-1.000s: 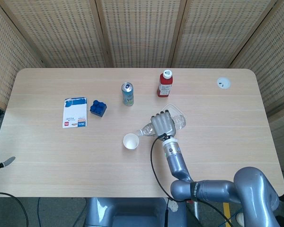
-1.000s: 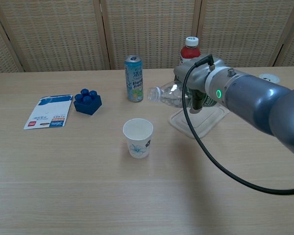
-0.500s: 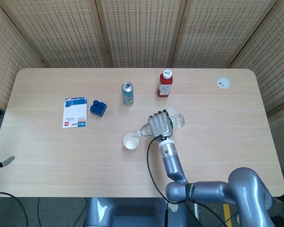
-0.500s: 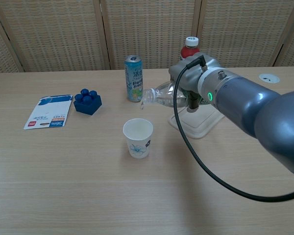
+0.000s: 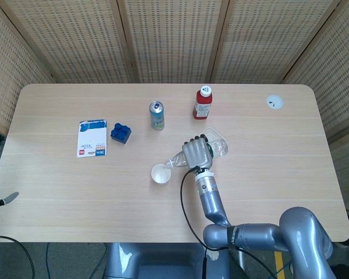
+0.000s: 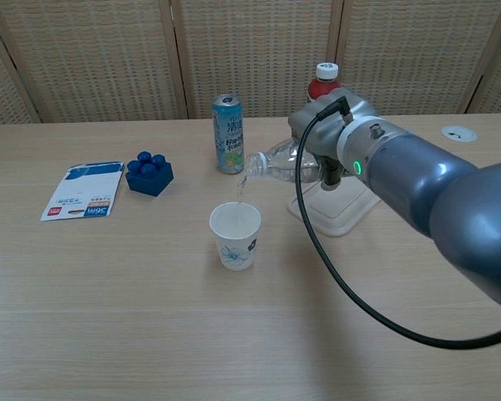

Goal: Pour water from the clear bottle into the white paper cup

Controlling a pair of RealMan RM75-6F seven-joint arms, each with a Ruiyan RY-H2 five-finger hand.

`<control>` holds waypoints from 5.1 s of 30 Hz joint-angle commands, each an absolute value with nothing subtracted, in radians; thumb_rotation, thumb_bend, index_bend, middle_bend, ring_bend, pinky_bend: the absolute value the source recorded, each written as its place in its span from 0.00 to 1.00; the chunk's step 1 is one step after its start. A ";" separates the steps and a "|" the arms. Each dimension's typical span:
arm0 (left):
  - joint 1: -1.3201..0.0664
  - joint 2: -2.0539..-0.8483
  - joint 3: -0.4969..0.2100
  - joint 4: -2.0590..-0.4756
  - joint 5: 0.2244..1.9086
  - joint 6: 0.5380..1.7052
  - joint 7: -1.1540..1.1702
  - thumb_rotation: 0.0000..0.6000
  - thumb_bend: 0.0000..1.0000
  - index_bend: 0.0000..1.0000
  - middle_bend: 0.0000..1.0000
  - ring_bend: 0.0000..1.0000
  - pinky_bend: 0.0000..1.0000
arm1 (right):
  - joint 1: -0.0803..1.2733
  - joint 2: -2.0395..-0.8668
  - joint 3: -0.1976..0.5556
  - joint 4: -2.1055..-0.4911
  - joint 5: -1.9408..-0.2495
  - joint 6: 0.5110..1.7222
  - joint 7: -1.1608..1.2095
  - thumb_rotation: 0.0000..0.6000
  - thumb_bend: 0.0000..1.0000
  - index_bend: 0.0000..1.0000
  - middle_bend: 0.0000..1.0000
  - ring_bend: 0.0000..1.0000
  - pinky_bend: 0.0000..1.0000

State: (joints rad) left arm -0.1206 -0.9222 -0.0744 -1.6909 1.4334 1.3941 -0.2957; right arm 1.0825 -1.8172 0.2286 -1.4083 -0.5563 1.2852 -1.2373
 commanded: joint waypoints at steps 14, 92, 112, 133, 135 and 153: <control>-0.120 -0.920 -0.075 -1.689 1.431 1.395 -0.302 1.00 0.11 0.00 0.00 0.00 0.00 | 1.069 -1.824 0.237 -1.399 -0.574 1.286 -1.249 1.00 0.75 0.55 0.60 0.58 0.74; -0.119 -0.929 -0.062 -1.713 1.445 1.401 -0.250 1.00 0.11 0.00 0.00 0.00 0.00 | 0.617 -1.782 0.215 -0.946 -1.405 1.048 0.816 1.00 0.75 0.55 0.62 0.59 0.72; -0.118 -0.932 -0.058 -1.715 1.450 1.402 -0.242 1.00 0.11 0.00 0.00 0.00 0.00 | 0.603 -1.846 0.195 -0.789 -1.402 1.043 0.895 1.00 0.75 0.55 0.62 0.58 0.71; -0.118 -0.931 -0.056 -1.715 1.455 1.404 -0.248 1.00 0.11 0.00 0.00 0.00 0.00 | 0.609 -1.854 0.171 -0.736 -1.427 1.027 0.970 1.00 0.00 0.18 0.16 0.09 0.21; -0.118 -0.931 -0.056 -1.716 1.456 1.404 -0.248 1.00 0.11 0.00 0.00 0.00 0.00 | 0.610 -1.851 0.170 -0.739 -1.428 1.026 0.972 1.00 0.00 0.14 0.11 0.04 0.17; -0.115 -0.926 -0.054 -1.714 1.463 1.410 -0.259 1.00 0.11 0.00 0.00 0.00 0.00 | 0.609 -1.774 0.176 -0.869 -1.424 1.037 0.866 1.00 0.00 0.00 0.00 0.00 0.00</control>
